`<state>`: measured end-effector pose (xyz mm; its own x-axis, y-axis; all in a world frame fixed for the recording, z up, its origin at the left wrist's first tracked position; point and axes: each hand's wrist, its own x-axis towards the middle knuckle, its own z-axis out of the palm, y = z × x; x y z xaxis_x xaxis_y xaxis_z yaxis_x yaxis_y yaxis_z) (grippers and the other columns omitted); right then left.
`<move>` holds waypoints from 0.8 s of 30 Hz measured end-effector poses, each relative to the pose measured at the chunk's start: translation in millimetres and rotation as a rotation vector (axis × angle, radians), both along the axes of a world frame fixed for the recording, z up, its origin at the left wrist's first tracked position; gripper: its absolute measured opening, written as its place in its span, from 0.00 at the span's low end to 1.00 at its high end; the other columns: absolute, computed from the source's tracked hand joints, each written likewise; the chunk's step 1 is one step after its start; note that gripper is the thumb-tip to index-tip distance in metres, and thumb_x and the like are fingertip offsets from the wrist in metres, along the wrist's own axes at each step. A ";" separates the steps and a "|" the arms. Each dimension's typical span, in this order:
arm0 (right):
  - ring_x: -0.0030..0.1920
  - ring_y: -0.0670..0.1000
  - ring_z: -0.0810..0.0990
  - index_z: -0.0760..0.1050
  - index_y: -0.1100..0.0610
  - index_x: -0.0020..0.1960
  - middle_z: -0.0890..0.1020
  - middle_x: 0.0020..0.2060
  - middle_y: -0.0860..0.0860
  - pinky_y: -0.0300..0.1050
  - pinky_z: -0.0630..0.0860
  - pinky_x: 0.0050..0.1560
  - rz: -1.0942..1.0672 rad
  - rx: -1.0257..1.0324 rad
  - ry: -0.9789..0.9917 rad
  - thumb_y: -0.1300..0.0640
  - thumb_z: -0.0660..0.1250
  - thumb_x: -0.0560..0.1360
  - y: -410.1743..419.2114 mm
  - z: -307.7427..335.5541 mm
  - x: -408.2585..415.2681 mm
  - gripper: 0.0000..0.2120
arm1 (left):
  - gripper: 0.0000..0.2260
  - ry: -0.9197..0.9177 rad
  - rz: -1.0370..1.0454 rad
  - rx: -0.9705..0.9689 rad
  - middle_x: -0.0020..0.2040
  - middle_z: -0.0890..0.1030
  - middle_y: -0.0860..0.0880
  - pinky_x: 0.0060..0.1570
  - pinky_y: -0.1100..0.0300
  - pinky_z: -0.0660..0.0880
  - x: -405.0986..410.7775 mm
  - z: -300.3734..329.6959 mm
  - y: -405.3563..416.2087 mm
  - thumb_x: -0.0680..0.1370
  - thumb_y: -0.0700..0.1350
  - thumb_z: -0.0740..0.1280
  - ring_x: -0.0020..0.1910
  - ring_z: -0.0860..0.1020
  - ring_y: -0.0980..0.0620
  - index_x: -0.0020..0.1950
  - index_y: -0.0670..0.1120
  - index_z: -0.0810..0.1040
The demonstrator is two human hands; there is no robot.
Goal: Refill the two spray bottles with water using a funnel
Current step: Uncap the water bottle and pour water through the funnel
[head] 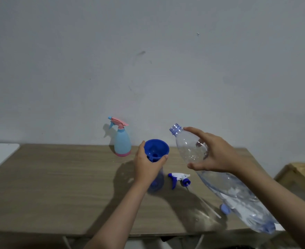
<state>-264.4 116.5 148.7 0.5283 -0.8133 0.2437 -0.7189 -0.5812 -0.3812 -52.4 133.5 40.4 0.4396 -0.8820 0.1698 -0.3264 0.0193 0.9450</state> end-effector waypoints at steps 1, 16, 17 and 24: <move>0.47 0.43 0.76 0.52 0.26 0.68 0.78 0.50 0.49 0.44 0.75 0.49 -0.004 0.014 0.039 0.38 0.74 0.56 0.6 -1.0 1.0 0.47 | 0.40 0.005 -0.005 -0.005 0.66 0.73 0.52 0.62 0.54 0.73 0.7 0.1 -0.2 0.64 0.55 0.78 0.64 0.72 0.52 0.72 0.49 0.64; 0.48 0.51 0.77 0.50 0.31 0.71 0.78 0.44 0.50 0.45 0.76 0.43 -0.004 0.059 0.394 0.37 0.73 0.58 -7.9 -6.6 21.0 0.48 | 0.37 0.039 -0.058 -0.002 0.56 0.70 0.59 0.52 0.65 0.70 7.1 10.8 3.8 0.64 0.49 0.79 0.55 0.69 0.59 0.69 0.50 0.67; 0.47 0.51 0.76 0.50 0.32 0.71 0.78 0.44 0.49 0.44 0.74 0.42 -0.003 0.055 0.414 0.37 0.74 0.58 -8.0 -6.2 21.9 0.48 | 0.36 0.038 -0.059 0.002 0.56 0.70 0.59 0.51 0.65 0.70 7.4 11.4 4.1 0.64 0.49 0.79 0.54 0.69 0.59 0.69 0.50 0.67; 0.46 0.50 0.75 0.51 0.33 0.71 0.75 0.43 0.46 0.43 0.72 0.41 -0.017 0.032 0.471 0.37 0.74 0.59 -9.2 -2.1 24.6 0.48 | 0.37 0.037 -0.069 0.009 0.60 0.73 0.56 0.52 0.65 0.71 7.5 11.9 4.6 0.64 0.50 0.79 0.56 0.70 0.58 0.69 0.51 0.66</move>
<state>-239.7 107.3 146.7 0.5619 -0.8260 -0.0449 -0.8272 -0.5612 -0.0285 -44.9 138.1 52.4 0.3833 -0.9120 0.1463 -0.2890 0.0320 0.9568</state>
